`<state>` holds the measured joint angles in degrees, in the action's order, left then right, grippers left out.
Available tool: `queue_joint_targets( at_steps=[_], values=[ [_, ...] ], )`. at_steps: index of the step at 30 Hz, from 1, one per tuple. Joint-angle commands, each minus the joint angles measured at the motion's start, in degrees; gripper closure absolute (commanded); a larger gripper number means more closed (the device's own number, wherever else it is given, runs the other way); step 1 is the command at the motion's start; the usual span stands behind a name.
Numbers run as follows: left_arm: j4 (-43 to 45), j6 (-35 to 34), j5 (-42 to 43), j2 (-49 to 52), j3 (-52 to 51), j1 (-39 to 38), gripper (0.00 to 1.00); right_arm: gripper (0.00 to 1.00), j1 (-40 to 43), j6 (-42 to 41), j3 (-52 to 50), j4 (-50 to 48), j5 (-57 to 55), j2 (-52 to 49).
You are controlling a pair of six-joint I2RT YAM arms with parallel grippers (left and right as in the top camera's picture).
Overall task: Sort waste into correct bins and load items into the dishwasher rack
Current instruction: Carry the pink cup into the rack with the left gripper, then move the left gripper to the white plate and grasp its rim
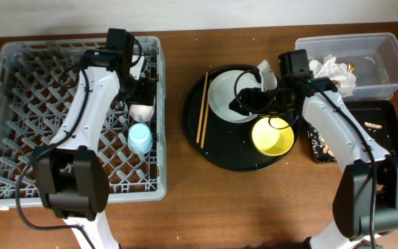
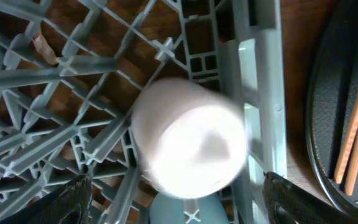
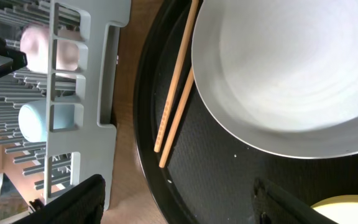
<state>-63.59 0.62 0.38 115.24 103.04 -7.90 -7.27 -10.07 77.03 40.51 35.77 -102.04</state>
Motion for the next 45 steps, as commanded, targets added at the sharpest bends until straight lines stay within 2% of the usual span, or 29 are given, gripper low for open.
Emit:
queue_joint_targets(
  at_steps=[1,6,13,23,29,33,40,45],
  values=[
    [-0.1,0.0,-0.2,-0.4,1.0,-0.2,0.13,0.24,-0.3,0.9,0.3,0.2,-0.7,1.2],
    [-4.1,0.0,0.5,-0.4,6.7,-0.2,0.13,0.25,-0.1,0.8,0.3,0.2,-0.7,1.2],
    [-15.3,0.1,6.9,-0.5,17.6,-2.2,0.13,0.42,-0.2,0.8,2.7,1.7,-2.6,1.8],
    [-17.3,0.3,6.9,-1.7,19.9,-8.0,0.13,0.4,-0.1,-0.1,11.7,18.3,-24.3,10.0],
    [-18.8,0.2,6.9,-4.0,20.1,-12.3,0.13,0.35,-0.1,-1.1,12.0,23.6,-26.5,11.0],
    [-17.2,-1.8,6.9,-3.3,20.0,-14.4,0.13,0.31,-0.1,-3.7,12.0,20.0,-31.2,9.6],
    [-13.6,-7.1,6.9,-0.7,19.9,-15.0,0.13,0.32,-0.1,-3.7,12.0,7.2,-35.1,1.9],
    [-12.9,-10.3,6.9,2.1,19.9,-15.0,0.13,0.34,-0.1,-3.7,12.0,3.7,-35.2,-4.1]
  ],
)
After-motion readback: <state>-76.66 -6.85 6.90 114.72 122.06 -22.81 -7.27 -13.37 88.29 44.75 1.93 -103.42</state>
